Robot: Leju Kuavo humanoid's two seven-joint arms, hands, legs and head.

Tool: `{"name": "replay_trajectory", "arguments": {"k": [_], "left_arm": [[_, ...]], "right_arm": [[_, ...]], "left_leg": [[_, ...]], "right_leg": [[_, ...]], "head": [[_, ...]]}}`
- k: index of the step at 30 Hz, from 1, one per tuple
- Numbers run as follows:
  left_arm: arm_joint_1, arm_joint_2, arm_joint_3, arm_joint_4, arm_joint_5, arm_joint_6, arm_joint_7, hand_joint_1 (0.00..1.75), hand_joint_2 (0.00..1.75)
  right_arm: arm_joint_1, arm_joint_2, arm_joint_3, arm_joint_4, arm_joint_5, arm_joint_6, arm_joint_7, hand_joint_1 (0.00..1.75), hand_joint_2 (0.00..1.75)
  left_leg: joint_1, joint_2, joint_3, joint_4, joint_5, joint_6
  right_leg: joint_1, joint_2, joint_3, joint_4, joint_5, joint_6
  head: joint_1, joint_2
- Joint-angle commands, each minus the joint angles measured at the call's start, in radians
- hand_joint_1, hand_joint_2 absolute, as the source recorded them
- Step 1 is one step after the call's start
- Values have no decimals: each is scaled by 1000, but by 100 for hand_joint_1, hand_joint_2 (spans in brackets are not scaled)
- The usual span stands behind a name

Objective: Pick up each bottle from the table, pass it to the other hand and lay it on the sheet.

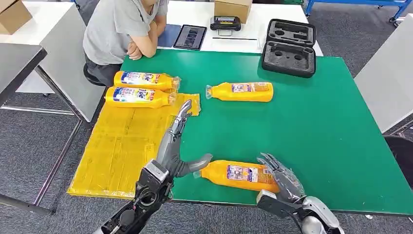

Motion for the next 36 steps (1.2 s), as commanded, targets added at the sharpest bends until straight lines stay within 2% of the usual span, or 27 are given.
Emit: {"name": "replay_trajectory", "arguments": {"k": [1,15,16,18,19,20,21,26,30,36], "left_arm": [[-36,11,-29,54,0,0,3,0,175],[-41,8,-31,56,-3,-6,3,0,175],[-42,8,-32,56,-3,-7,3,0,175],[-44,7,-34,58,-2,-11,3,0,175],[-45,7,-34,59,-3,-9,3,0,175],[-45,7,-34,60,-3,-10,3,0,175],[-46,7,-35,60,-3,-11,3,0,175],[-46,7,-35,60,-3,-11,3,0,175],[-46,7,-35,60,-3,-11,3,0,175],[-48,8,-38,61,-3,-10,3,0,175]], "right_arm": [[5,-13,32,45,25,17,25,0,175],[12,-18,31,44,35,27,37,0,175],[11,-17,30,47,28,33,35,0,175],[10,-19,23,53,11,46,26,0,175],[10,-20,23,53,11,45,24,140,175],[11,-23,24,46,16,35,12,168,175],[13,-27,29,36,32,19,5,173,175],[13,-27,29,36,32,19,5,173,175],[13,-27,29,36,32,19,5,175,175],[15,-15,18,29,27,8,2,175,175]], "left_leg": [[2,-1,6,-1,-2,-3],[1,-1,3,-1,-1,-1],[2,-1,7,-1,-2,-3],[1,-1,3,-1,-1,-1],[2,-1,5,-1,-2,-2],[2,-1,5,-1,-2,-2],[1,-1,3,-1,-1,-2],[2,-1,7,-1,-2,-3],[1,-1,3,-1,-1,-1],[2,-1,5,-1,-1,-2]], "right_leg": [[2,-1,7,-2,-2,-3],[1,-1,3,-1,-1,-1],[2,-1,7,-2,-2,-3],[1,-1,3,-1,-1,-1],[2,-1,6,-2,-2,-3],[2,-1,6,-2,-2,-2],[1,-1,4,-1,-1,-1],[2,-1,8,-2,-2,-3],[1,-1,4,-1,-1,-1],[2,-1,6,-2,-1,-2]], "head": [[0,0],[0,0],[0,0],[0,0],[0,0],[0,0],[0,0],[0,0],[0,0],[0,0]]}}
